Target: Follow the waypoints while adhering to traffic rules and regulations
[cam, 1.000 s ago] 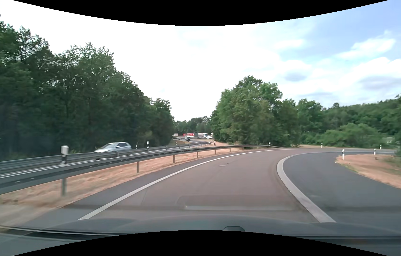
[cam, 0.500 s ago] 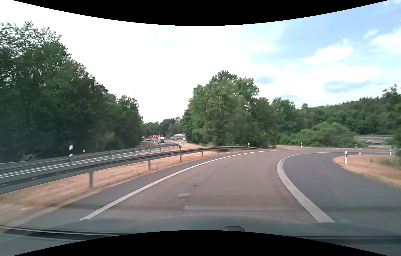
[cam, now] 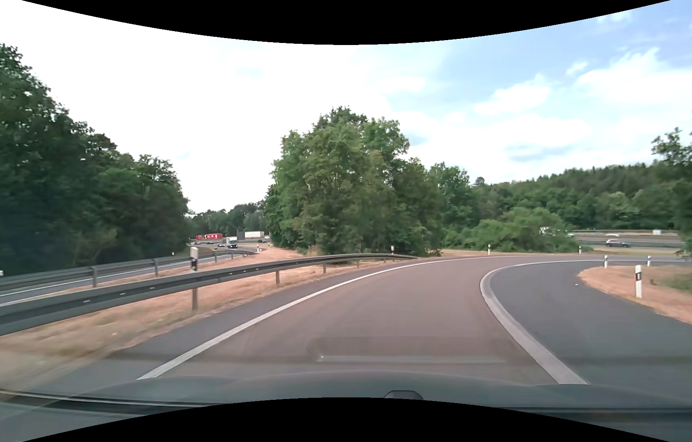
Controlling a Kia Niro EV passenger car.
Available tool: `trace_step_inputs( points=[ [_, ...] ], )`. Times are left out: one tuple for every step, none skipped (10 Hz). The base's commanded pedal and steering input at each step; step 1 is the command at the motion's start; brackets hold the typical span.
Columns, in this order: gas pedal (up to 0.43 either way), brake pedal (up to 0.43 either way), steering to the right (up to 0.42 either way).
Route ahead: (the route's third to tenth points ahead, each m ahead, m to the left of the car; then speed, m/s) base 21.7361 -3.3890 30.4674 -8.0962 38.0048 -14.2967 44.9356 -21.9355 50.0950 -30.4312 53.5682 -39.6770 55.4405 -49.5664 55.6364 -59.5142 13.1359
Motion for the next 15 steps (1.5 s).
trace_step_inputs(
  points=[
    [0.0,0.0,0.085],
    [0.0,0.0,0.086],
    [0.0,0.0,0.089],
    [0.0,0.0,0.092],
    [0.0,0.0,0.092],
    [0.0,0.0,0.091],
    [0.0,0.0,0.091],
    [0.0,0.0,0.091],
    [0.0,0.0,0.091],
    [0.0,0.0,0.092],
    [0.0,0.0,0.092],
    [0.0,0.0,0.093],
    [0.0,0.0,0.094],
    [0.0,0.0,0.094],
    [0.0,0.0,0.095]
  ],
)
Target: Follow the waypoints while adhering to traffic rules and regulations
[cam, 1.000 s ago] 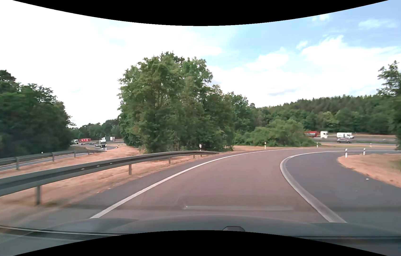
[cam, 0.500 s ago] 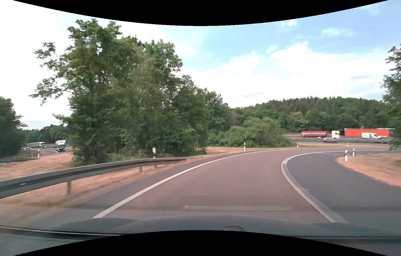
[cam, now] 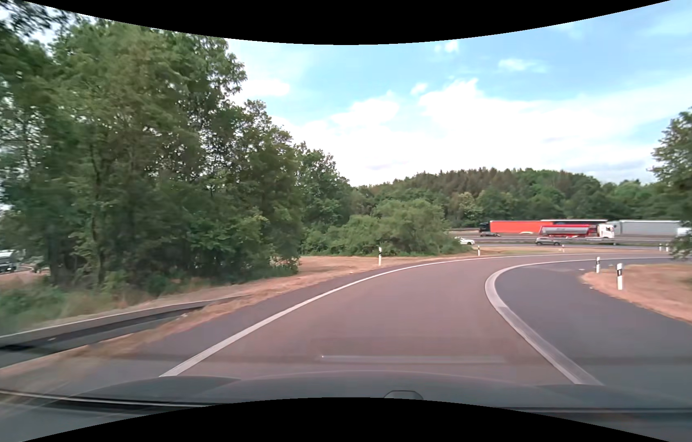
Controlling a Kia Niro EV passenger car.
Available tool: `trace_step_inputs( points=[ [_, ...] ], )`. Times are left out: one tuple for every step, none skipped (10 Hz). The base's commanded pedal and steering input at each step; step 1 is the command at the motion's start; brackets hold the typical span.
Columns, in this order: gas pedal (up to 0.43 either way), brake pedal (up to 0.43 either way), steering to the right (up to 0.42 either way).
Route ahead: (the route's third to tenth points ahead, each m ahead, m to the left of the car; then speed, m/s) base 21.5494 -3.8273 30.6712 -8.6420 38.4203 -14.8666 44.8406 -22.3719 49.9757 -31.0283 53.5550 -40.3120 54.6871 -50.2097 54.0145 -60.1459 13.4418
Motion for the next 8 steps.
trace_step_inputs(
  points=[
    [0.0,0.0,0.096],
    [0.0,0.0,0.099],
    [0.0,0.006,0.101],
    [0.0,0.006,0.1],
    [0.0,0.012,0.1],
    [0.0,0.012,0.099],
    [0.0,0.024,0.098],
    [0.0,0.03,0.096]
  ],
)
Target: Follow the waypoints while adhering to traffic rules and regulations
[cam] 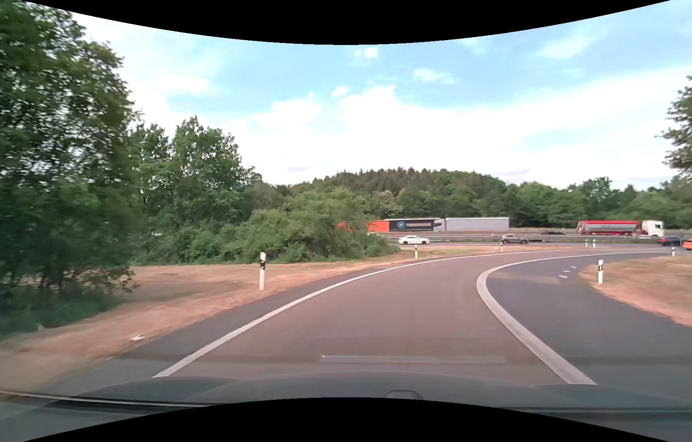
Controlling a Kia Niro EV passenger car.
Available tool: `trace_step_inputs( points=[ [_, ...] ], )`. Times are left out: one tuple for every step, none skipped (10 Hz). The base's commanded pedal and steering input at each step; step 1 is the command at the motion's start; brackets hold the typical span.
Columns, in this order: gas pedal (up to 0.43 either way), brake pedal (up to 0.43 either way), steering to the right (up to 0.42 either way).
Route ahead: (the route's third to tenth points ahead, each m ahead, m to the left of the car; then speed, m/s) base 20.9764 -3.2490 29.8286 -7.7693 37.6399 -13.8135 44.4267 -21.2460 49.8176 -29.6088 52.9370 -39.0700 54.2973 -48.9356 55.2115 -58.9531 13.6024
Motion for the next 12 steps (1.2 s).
trace_step_inputs(
  points=[
    [0.0,0.043,0.094],
    [0.0,0.055,0.093],
    [0.0,0.061,0.094],
    [0.0,0.067,0.093],
    [0.0,0.067,0.094],
    [0.0,0.073,0.094],
    [0.0,0.067,0.094],
    [0.0,0.073,0.094],
    [0.0,0.073,0.094],
    [0.0,0.073,0.097],
    [0.0,0.079,0.098],
    [0.0,0.079,0.099]
  ],
)
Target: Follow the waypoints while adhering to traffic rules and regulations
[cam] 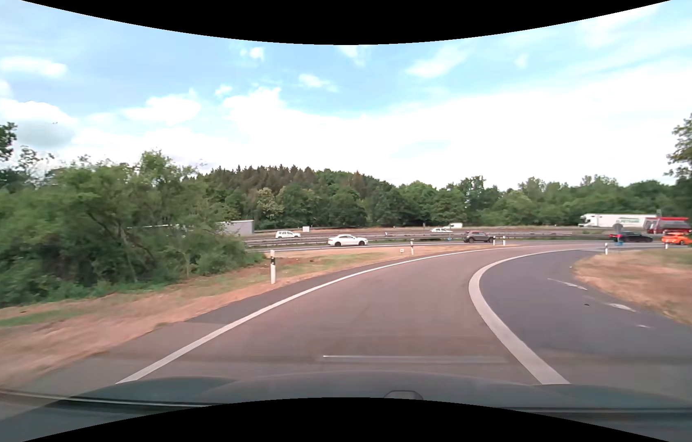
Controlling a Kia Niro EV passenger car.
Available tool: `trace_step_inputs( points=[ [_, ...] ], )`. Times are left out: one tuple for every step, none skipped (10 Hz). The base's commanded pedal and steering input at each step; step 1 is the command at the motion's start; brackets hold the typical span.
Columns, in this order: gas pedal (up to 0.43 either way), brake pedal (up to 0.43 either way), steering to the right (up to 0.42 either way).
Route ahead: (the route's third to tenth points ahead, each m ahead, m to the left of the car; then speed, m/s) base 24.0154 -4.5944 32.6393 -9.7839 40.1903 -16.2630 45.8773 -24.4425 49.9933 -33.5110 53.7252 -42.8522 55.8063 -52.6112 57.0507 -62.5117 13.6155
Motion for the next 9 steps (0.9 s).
trace_step_inputs(
  points=[
    [0.0,0.085,0.099],
    [0.0,0.085,0.099],
    [0.0,0.091,0.099],
    [0.0,0.091,0.099],
    [0.0,0.098,0.099],
    [0.0,0.098,0.1],
    [0.0,0.098,0.099],
    [0.0,0.098,0.099],
    [0.0,0.098,0.099]
  ],
)
